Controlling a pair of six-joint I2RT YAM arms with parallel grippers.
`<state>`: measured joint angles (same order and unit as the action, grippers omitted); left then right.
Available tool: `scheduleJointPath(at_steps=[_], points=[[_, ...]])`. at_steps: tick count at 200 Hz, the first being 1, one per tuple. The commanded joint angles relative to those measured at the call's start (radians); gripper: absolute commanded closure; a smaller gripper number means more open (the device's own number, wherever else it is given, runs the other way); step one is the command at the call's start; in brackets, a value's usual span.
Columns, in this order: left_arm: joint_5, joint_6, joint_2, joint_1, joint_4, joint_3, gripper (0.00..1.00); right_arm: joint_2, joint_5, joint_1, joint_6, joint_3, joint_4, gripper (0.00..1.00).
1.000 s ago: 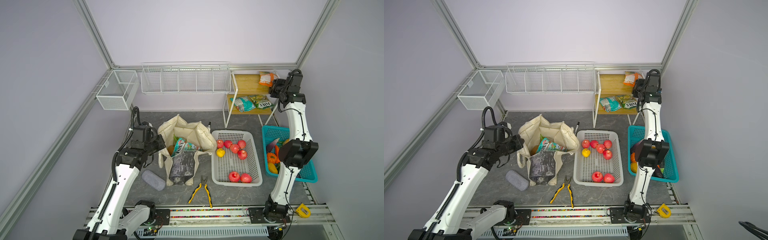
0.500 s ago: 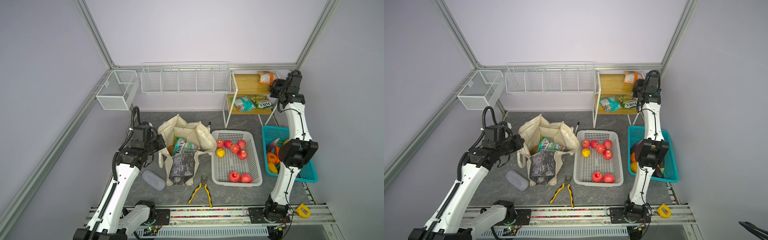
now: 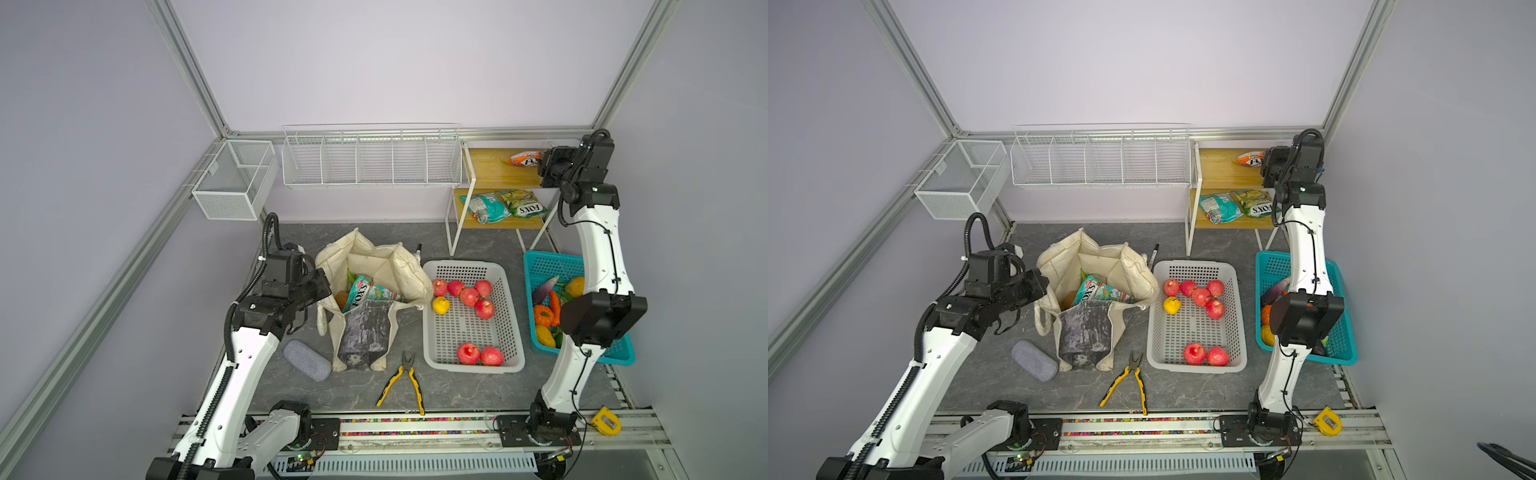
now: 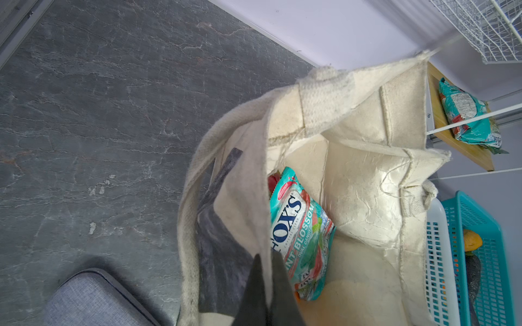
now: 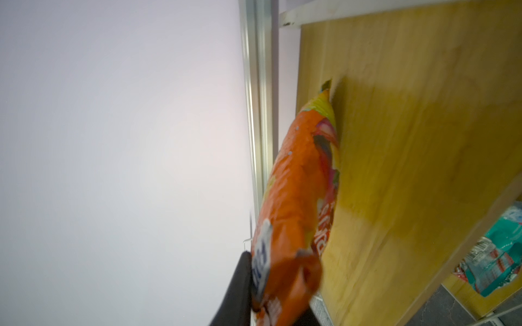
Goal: Place the food into the grocery bag and tie it
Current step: 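Close the right gripper on the top of the orange Fox's Fruits bag, then lift the orange candy bag off the shelf and carry it over the tote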
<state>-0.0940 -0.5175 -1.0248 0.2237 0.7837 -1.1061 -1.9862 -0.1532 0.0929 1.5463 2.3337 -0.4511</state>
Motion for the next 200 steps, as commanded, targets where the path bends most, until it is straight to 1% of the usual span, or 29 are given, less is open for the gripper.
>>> scheduleJointPath(at_steps=[1,37,58,94,112,115,146,174,200], points=[[0.007,0.018,0.019,0.004,0.003,0.009,1.00,0.090,-0.028,-0.024,-0.090,0.018,0.023,0.93],[0.008,0.025,0.031,0.004,0.021,0.005,1.00,0.194,-0.043,-0.071,-0.193,-0.028,0.031,0.93],[0.010,0.028,0.038,0.005,0.031,0.006,1.00,0.260,-0.075,-0.105,-0.251,-0.073,0.032,0.93],[0.023,0.033,0.050,0.004,0.047,0.006,1.00,0.378,-0.148,-0.214,-0.363,-0.198,0.043,0.93],[0.029,0.028,0.054,0.004,0.055,0.008,1.00,0.430,-0.165,-0.291,-0.426,-0.282,0.055,0.93],[0.031,0.027,0.054,0.004,0.058,0.008,1.00,0.437,-0.169,-0.324,-0.435,-0.295,0.055,0.93],[0.049,0.022,0.051,0.005,0.073,0.000,1.00,0.486,-0.185,-0.511,-0.572,-0.408,0.060,0.93],[0.072,0.015,0.051,0.005,0.083,-0.012,1.00,0.476,-0.221,-0.677,-0.712,-0.450,0.029,0.93],[0.084,0.007,0.041,0.004,0.091,-0.026,1.00,0.452,-0.253,-0.784,-0.779,-0.481,0.008,0.93]])
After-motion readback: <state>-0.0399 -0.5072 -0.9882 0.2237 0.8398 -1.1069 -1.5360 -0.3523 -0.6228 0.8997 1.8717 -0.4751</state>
